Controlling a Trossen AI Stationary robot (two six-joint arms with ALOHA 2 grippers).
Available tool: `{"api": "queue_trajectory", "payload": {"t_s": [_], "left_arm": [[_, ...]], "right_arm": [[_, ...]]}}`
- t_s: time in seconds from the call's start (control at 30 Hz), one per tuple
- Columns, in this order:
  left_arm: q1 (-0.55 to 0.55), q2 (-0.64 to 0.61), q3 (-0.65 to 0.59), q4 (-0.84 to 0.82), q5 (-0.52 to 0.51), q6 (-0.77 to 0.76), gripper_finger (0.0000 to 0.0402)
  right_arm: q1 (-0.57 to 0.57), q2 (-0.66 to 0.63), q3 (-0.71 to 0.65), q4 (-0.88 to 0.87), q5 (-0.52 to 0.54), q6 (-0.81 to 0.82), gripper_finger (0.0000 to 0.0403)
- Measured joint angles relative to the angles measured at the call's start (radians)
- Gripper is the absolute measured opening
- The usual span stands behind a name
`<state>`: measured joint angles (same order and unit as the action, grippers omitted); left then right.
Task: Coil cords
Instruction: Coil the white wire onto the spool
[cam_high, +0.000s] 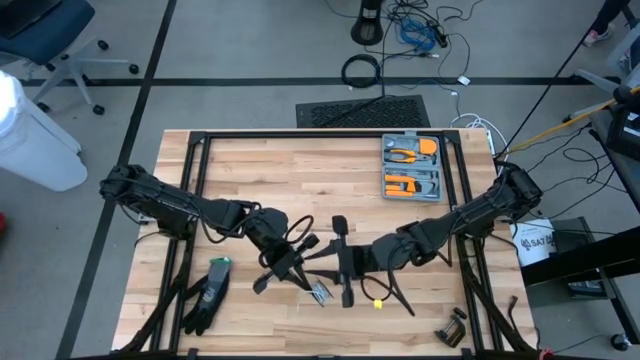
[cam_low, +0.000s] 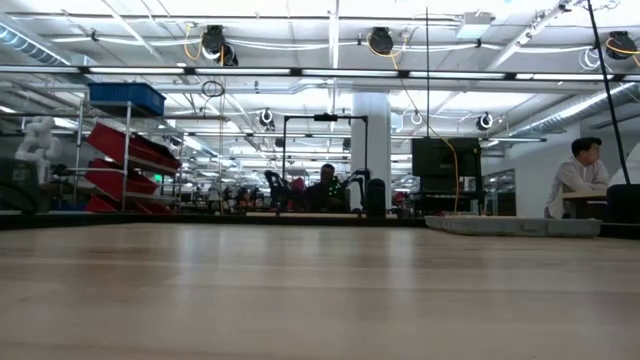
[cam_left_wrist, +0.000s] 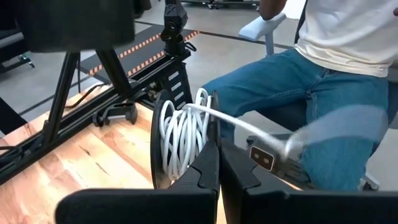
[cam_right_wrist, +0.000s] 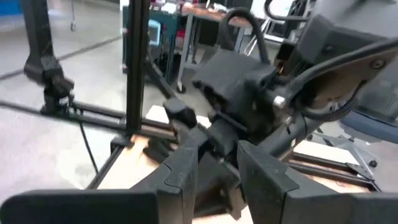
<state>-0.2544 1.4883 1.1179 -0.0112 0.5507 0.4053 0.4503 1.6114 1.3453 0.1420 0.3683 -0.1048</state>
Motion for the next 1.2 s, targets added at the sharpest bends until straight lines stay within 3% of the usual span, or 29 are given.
{"api": "queue_trajectory", "payload": {"t_s": [0.3, 0.5, 0.6, 0.73, 0.9, 1.0, 1.2], "left_arm": [[-0.008, -0.001, 0.0, -0.002, 0.004, 0.0, 0.0], [-0.007, -0.001, 0.0, 0.004, 0.004, 0.0, 0.0], [-0.007, -0.001, 0.0, 0.004, -0.012, 0.0, 0.0], [0.001, -0.001, 0.0, 0.003, -0.032, 0.001, 0.0], [0.015, -0.002, 0.0, 0.02, -0.082, 0.0, 0.0], [0.016, -0.002, 0.0, 0.04, -0.219, -0.006, 0.0], [0.015, -0.002, 0.0, 0.05, -0.276, -0.019, 0.0]], "right_arm": [[0.1, -0.105, 0.0, -0.213, 0.023, -0.012, 0.0103], [0.178, -0.076, 0.0, -0.247, 0.04, -0.002, 0.0103], [0.177, -0.058, -0.002, -0.23, 0.079, 0.028, 0.0103], [0.135, -0.061, 0.003, -0.228, 0.029, 0.112, 0.0103], [0.13, -0.06, 0.002, -0.241, 0.031, 0.085, 0.0103], [0.166, -0.06, 0.002, -0.256, 0.114, 0.105, 0.0103], [0.266, -0.045, 0.001, -0.354, 0.344, 0.219, 0.0103]]}}
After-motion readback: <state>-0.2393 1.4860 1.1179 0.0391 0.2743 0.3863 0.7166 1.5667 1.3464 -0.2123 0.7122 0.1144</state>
